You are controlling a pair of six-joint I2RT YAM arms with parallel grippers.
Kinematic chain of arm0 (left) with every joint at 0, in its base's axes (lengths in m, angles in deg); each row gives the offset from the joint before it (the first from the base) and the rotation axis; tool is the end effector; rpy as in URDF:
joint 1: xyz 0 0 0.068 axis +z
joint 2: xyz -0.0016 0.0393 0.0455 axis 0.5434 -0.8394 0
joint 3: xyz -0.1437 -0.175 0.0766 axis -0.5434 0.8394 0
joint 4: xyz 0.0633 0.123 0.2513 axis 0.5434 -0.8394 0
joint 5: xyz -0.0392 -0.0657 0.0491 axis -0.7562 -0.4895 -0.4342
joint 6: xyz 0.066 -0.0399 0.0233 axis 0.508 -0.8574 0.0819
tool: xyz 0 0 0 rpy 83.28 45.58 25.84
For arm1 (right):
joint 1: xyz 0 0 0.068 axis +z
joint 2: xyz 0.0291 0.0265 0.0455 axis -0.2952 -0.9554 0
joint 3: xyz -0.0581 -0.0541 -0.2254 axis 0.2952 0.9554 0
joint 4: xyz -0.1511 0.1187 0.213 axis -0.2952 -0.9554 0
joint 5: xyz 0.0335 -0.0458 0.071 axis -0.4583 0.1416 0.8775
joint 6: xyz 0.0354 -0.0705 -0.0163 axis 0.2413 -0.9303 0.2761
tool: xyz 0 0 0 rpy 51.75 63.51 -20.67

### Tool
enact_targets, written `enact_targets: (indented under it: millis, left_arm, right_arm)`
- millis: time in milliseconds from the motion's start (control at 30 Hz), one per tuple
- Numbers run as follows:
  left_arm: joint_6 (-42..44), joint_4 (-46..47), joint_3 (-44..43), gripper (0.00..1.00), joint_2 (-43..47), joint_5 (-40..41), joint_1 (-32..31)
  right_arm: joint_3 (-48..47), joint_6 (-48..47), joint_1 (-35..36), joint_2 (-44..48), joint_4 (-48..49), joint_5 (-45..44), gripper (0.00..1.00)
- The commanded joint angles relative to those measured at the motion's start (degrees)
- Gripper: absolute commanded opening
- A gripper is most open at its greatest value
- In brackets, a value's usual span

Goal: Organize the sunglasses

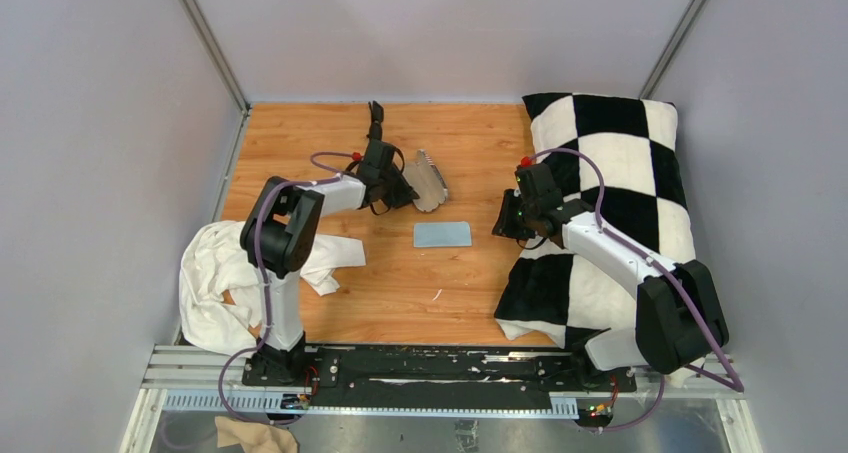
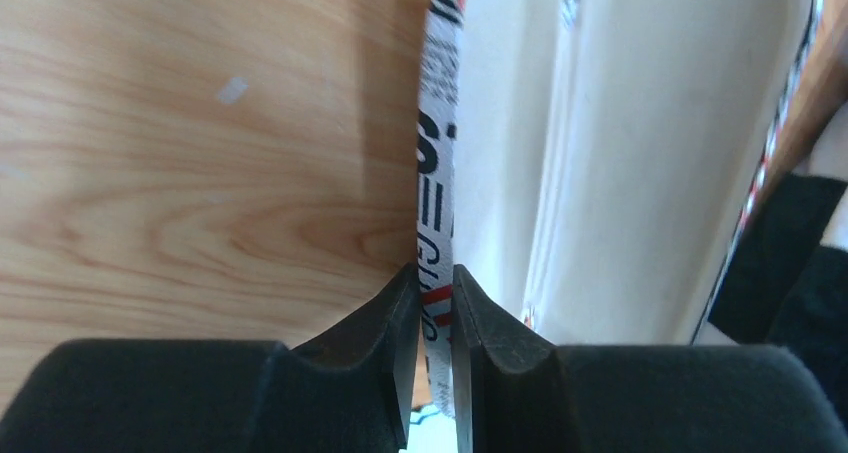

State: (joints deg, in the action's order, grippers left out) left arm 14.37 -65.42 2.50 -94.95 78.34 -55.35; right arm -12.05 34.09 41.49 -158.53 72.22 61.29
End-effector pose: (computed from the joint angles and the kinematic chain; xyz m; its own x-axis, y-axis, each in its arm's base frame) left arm 0.4093 -0.1774 0.0653 -0.7449 -0.5965 -0.2989 -0.3264 0.7165 -0.6165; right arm 0.3081 0.1479 0.1569 -0.8061 0.2035 -0.5556 -0.0714 0.8987 0.4327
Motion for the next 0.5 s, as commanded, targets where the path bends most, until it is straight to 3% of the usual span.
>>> enact_targets:
  millis: [0, 467]
  left_arm:
    - [-3.0, 0.8, 2.7, 0.25, 2.0, 2.7, -3.3]
    - [-1.2, 1.2, 7.6, 0.34, 12.7, 3.7, -5.2]
  right_arm:
    - [0.3, -0.8, -0.9, 0.4, -1.2, -0.1, 0.26]
    - [0.4, -0.7, -0.9, -0.1, -0.6, 0.8, 0.26]
